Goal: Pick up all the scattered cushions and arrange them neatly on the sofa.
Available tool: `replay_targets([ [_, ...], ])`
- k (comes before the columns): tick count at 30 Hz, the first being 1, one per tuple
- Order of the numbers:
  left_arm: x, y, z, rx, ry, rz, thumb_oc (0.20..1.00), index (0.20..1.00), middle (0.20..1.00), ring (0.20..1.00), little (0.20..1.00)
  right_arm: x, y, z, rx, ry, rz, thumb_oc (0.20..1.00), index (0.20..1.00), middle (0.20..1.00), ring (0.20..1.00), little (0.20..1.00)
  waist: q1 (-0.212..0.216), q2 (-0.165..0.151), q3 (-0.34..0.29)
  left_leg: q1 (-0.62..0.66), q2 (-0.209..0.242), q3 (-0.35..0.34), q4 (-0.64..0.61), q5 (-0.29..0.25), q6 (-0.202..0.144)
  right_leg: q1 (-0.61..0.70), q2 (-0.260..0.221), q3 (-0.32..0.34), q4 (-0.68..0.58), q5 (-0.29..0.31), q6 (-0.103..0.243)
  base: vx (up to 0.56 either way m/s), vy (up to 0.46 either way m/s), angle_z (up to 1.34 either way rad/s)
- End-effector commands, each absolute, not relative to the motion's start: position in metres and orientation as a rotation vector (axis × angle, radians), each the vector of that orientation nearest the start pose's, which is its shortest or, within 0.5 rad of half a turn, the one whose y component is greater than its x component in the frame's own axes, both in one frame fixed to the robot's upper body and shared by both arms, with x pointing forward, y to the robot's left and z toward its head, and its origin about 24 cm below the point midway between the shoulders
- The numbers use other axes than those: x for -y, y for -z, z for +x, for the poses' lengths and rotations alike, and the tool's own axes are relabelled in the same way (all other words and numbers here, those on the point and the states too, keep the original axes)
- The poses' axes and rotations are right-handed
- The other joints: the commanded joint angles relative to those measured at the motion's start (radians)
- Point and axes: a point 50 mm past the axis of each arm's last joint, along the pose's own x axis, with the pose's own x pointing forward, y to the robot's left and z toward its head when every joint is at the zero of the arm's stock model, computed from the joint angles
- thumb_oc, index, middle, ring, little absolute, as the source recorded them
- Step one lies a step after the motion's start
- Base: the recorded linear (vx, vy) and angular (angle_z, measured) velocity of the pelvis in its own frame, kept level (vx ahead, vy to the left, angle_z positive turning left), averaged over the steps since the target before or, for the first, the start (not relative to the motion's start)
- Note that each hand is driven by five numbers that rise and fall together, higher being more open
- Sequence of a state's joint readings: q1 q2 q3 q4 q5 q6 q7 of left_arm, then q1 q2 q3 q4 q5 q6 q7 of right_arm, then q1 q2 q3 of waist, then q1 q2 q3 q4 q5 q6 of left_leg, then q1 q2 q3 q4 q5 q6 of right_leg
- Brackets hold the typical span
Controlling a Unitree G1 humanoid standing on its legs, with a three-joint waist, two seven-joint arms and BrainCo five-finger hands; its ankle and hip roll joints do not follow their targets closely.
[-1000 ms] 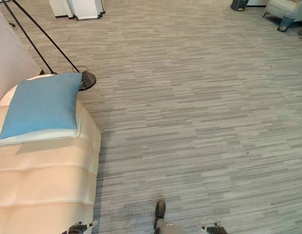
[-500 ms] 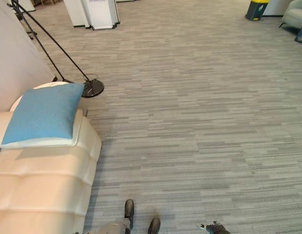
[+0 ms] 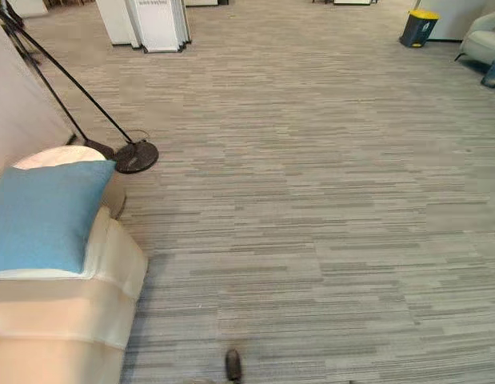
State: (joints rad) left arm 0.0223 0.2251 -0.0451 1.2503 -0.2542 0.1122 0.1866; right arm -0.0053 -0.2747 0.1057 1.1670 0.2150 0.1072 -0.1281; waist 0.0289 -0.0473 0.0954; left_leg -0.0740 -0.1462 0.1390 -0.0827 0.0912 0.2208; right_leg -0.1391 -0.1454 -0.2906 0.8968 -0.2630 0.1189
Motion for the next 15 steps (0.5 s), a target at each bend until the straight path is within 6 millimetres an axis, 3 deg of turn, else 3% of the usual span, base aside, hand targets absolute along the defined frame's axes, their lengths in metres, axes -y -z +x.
replay_targets([
  [1, -0.260, 0.156, 0.085, -1.281, -0.431, 0.179, 1.000, 1.000, 1.000, 1.000, 1.000, 0.262, 0.146, 0.117, -1.175, 0.334, -0.210, 1.000, 1.000, 1.000, 1.000, 1.000, 0.017, 0.010, 0.086, 0.045, 0.042, -0.028, -0.005, -0.088, -0.143, 0.046, -0.004, 0.124, -0.263, 0.291, 0.001, 0.25, 0.119, 1.13],
  [4, -0.257, 0.153, 0.101, -1.228, -0.409, 0.181, 1.000, 1.000, 1.000, 1.000, 1.000, 0.261, 0.148, 0.114, -1.183, 0.342, -0.193, 1.000, 1.000, 1.000, 1.000, 1.000, 0.002, 0.042, 0.119, 0.096, 0.056, -0.081, -0.005, -0.092, -0.146, -0.051, 0.055, 0.147, -0.373, 0.199, -0.040, 0.22, 0.053, 0.77],
  [5, -0.256, 0.152, 0.105, -1.217, -0.392, 0.188, 1.000, 1.000, 1.000, 1.000, 1.000, 0.260, 0.148, 0.112, -1.188, 0.343, -0.190, 1.000, 1.000, 1.000, 1.000, 1.000, -0.002, 0.045, 0.129, 0.112, 0.056, -0.101, -0.005, -0.096, -0.146, -0.064, 0.080, 0.163, -0.421, 0.193, -0.042, 0.29, -0.022, 0.60],
  [6, -0.255, 0.151, 0.109, -1.206, -0.375, 0.197, 1.000, 1.000, 1.000, 1.000, 1.000, 0.260, 0.149, 0.110, -1.194, 0.349, -0.181, 1.000, 1.000, 1.000, 1.000, 1.000, -0.012, 0.044, 0.140, 0.134, 0.052, -0.131, -0.005, -0.104, -0.150, -0.097, 0.149, 0.241, -0.554, 0.213, -0.033, 0.22, -0.030, 0.56],
  [7, -0.255, 0.151, 0.109, -1.206, -0.375, 0.197, 1.000, 1.000, 1.000, 1.000, 1.000, 0.260, 0.149, 0.110, -1.194, 0.349, -0.181, 1.000, 1.000, 1.000, 1.000, 1.000, -0.010, 0.045, 0.139, 0.133, 0.053, -0.130, -0.005, -0.104, -0.151, -0.097, 0.150, 0.241, -0.557, 0.215, -0.033, 0.44, -0.097, 0.71],
  [8, -0.255, 0.149, 0.116, -1.183, -0.363, 0.202, 1.000, 1.000, 1.000, 1.000, 1.000, 0.261, 0.151, 0.105, -1.216, 0.356, -0.179, 1.000, 1.000, 1.000, 1.000, 1.000, -0.015, 0.032, 0.142, 0.164, 0.034, -0.181, -0.005, -0.121, -0.162, -0.113, 0.188, 0.307, -0.827, 0.307, 0.002, 0.37, -0.088, 0.62],
  [9, -0.255, 0.149, 0.116, -1.183, -0.361, 0.204, 1.000, 1.000, 1.000, 1.000, 1.000, 0.261, 0.151, 0.104, -1.219, 0.358, -0.182, 1.000, 1.000, 1.000, 1.000, 1.000, -0.020, 0.028, 0.142, 0.172, 0.029, -0.194, -0.005, -0.126, -0.166, -0.112, 0.191, 0.310, -0.882, 0.327, 0.009, 0.38, -0.088, 0.66],
  [13, -0.256, 0.150, 0.113, -1.196, -0.348, 0.215, 1.000, 1.000, 1.000, 1.000, 1.000, 0.264, 0.152, 0.096, -1.244, 0.367, -0.185, 1.000, 1.000, 1.000, 1.000, 1.000, -0.033, 0.026, 0.137, 0.216, 0.014, -0.238, -0.002, -0.155, -0.177, -0.108, 0.197, 0.323, -0.937, 0.359, 0.020, 0.32, -0.059, 0.74],
  [15, -0.253, 0.154, 0.104, -1.228, -0.342, 0.214, 1.000, 1.000, 1.000, 1.000, 1.000, 0.266, 0.154, 0.086, -1.269, 0.377, -0.180, 1.000, 1.000, 1.000, 1.000, 1.000, -0.040, 0.029, 0.110, 0.258, 0.020, -0.268, 0.009, -0.197, -0.183, -0.067, 0.191, 0.321, -0.941, 0.365, 0.000, 0.49, -0.100, 0.58],
])
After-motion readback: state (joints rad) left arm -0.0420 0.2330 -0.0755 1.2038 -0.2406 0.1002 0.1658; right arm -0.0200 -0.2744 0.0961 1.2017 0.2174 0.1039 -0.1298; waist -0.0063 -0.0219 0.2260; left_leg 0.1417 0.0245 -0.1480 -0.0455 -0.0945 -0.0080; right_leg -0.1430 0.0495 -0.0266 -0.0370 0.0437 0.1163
